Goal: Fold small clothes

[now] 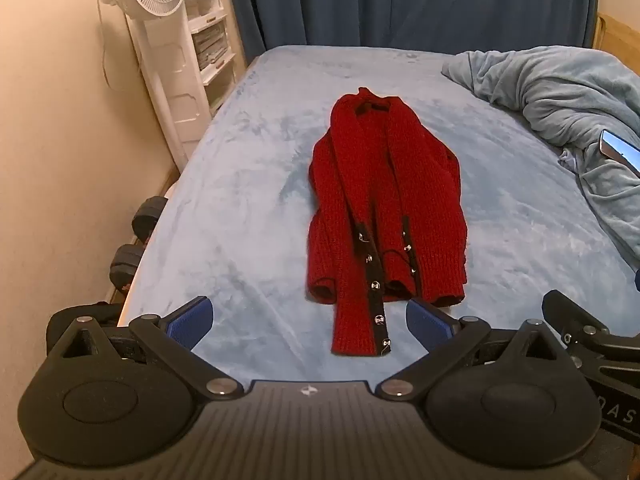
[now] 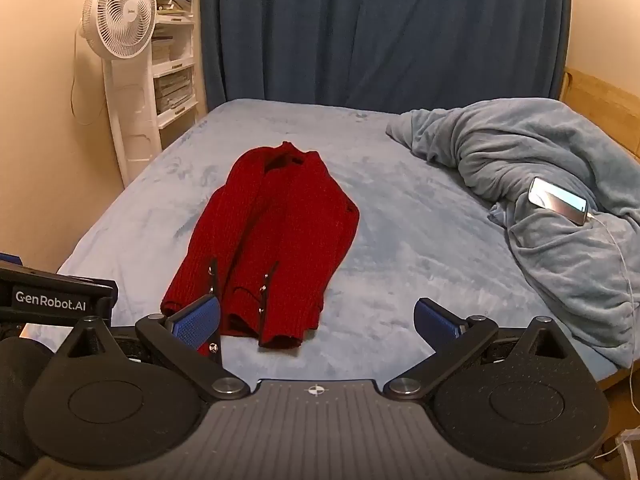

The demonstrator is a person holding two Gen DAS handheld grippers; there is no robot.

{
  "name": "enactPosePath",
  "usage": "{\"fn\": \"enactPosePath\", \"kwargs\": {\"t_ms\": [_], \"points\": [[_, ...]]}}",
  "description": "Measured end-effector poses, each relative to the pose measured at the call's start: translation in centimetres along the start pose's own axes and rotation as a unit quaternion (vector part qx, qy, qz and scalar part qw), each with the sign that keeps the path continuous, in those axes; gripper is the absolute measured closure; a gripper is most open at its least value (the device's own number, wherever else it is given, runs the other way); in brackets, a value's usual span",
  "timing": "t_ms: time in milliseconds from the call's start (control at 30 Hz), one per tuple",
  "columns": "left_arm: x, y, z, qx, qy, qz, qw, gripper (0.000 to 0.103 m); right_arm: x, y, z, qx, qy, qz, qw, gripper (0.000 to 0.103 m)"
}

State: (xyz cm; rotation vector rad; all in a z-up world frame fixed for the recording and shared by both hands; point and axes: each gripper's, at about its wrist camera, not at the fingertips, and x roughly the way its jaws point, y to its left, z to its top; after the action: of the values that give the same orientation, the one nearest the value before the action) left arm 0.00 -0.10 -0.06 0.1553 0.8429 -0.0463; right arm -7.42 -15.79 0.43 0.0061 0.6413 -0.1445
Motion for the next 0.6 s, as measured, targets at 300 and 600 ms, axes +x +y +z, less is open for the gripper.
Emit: {"fn": "enactPosePath", "kwargs": {"t_ms": [300, 600], "points": [[0.1, 0.8, -0.3, -0.001, -0.003, -0.003, 1.0000, 0.000, 0.3, 0.2, -0.2, 0.001, 0.009, 0.005, 1.000, 0.001], [0.0, 0.7, 0.1, 0.002, -0.003, 0.001, 1.0000, 0.000, 0.3, 0.5, -0.2, -0.008, 0.003, 0.005, 1.000, 0.001]]}}
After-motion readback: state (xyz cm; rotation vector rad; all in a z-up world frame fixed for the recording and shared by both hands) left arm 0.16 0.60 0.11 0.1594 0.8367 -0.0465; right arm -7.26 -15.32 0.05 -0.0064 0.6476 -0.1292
